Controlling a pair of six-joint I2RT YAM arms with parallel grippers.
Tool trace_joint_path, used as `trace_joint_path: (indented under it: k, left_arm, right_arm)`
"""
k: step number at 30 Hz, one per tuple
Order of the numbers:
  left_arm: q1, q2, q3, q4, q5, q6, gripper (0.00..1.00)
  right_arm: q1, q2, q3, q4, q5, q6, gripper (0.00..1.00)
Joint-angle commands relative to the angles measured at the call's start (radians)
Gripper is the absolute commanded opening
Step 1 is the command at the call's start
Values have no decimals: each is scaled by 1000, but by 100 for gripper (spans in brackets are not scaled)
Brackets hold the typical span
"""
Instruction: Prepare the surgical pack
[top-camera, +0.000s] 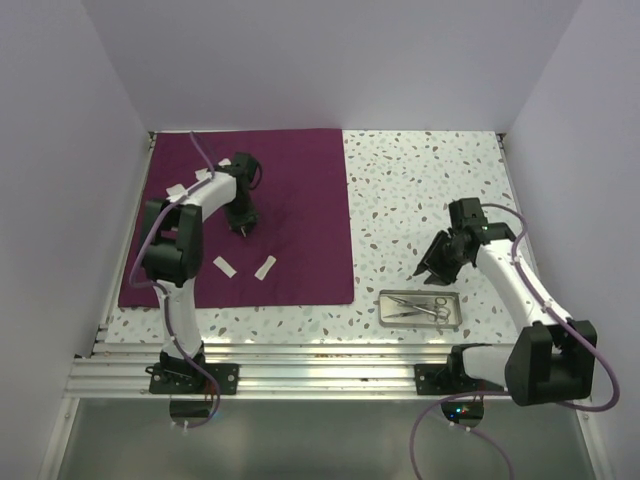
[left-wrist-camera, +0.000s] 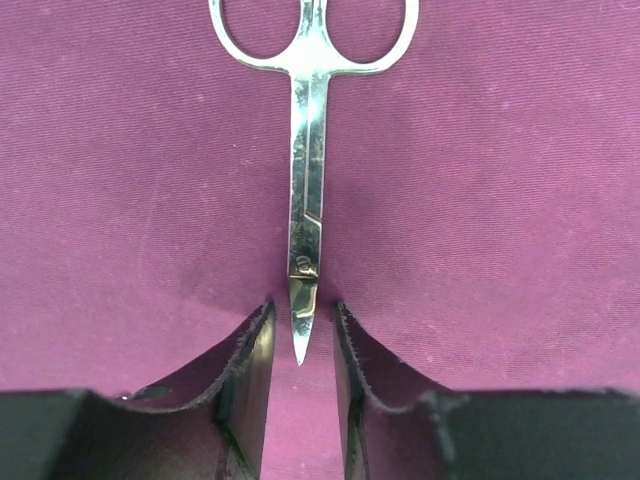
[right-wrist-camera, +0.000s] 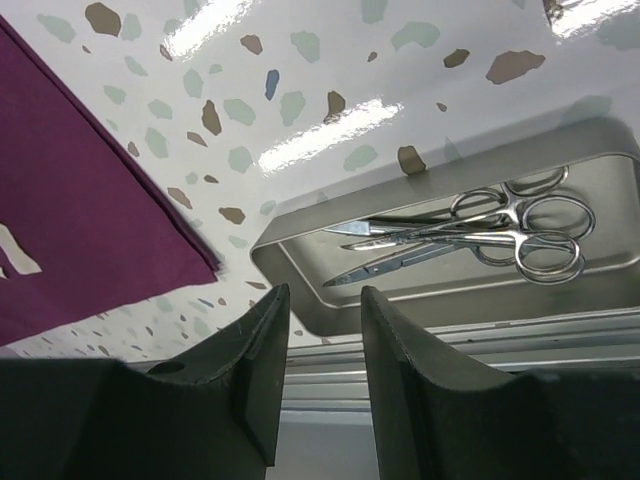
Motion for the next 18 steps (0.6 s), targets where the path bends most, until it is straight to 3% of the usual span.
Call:
trace_joint_path:
  k: [1,5,10,18]
  left_arm:
    - [0,20,-36,50,32,21,31]
    - [7,8,-55,93,64,52,19]
    - [17,-26,-86,125,110,69,0]
    - [15,-139,-183,170,199,101,0]
  right_arm:
    - [48,48,71,61,-26,-12,38]
    - [173,145,137,118,-1,15,39]
    - [338,384,290,242,-43,29,40]
    - [461,722,631,475,-196,71,48]
